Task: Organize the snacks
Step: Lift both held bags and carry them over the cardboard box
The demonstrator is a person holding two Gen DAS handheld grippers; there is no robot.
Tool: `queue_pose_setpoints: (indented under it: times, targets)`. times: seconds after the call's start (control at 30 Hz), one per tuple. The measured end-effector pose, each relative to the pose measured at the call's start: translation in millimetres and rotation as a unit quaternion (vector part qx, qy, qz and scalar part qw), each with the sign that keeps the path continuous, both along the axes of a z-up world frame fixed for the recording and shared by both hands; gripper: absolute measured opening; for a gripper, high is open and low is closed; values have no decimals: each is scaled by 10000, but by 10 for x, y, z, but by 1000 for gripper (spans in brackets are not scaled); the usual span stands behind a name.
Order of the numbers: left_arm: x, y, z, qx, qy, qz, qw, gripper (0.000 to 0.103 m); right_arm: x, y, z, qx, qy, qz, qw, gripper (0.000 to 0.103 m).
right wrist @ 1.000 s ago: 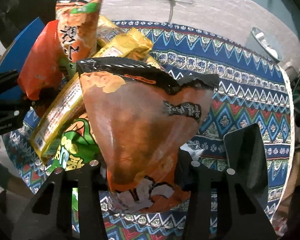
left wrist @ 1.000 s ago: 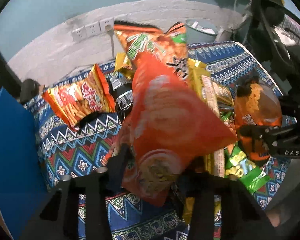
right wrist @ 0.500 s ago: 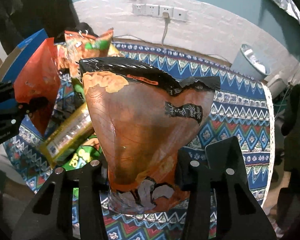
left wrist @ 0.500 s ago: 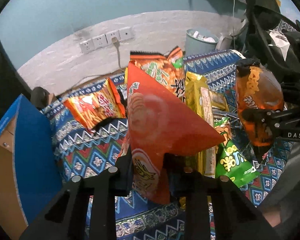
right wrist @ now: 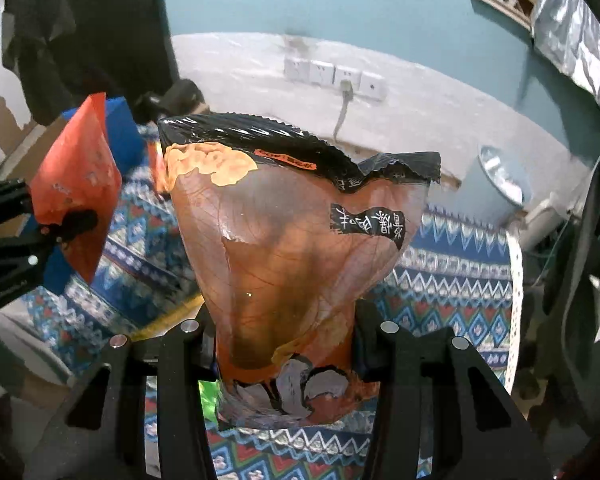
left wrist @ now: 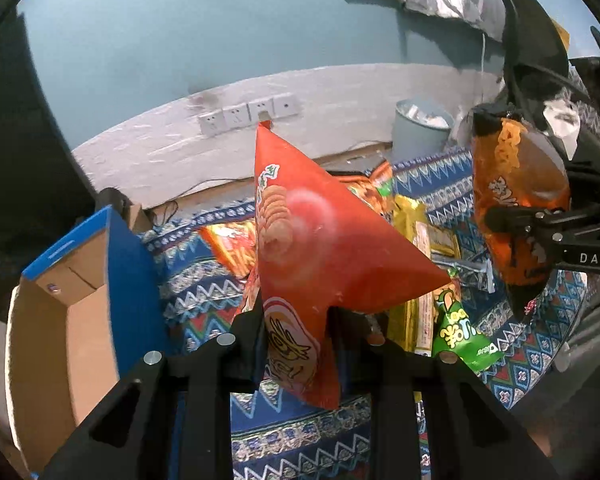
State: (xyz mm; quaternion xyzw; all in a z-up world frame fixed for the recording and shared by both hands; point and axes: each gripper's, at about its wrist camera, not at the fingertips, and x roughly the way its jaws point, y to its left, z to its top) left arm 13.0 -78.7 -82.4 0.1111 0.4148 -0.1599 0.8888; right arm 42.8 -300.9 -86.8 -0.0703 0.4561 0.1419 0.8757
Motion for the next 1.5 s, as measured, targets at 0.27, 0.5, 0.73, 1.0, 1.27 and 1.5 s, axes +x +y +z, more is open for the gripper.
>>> queue_pose_setpoints:
  times: [0.27, 0.5, 0.73, 1.0, 1.27, 1.5]
  targets:
    - [-86, 305, 369, -90, -445, 240, 9987, 27, 112, 288, 285, 96, -254, 222, 9994, 45]
    - [-162, 568, 583, -67, -676, 451, 9967, 27, 137, 621, 447, 140, -376, 475, 9981, 45]
    - [-176, 880, 669, 24, -819, 710, 9941, 27, 162, 988, 594, 286, -424, 751, 9959, 45]
    - [-177, 1340, 681, -3, -736, 1131, 9908, 27, 216, 1500, 685, 391, -471, 1099, 9921, 45]
    - [-134, 1838, 573, -46, -557, 1655, 9846, 27, 308, 2046, 681, 501, -389, 1425, 9878, 45]
    - [-151, 2217, 410, 32, -375, 2040, 9783, 27, 374, 2531, 679, 626, -258, 1744, 9823, 45]
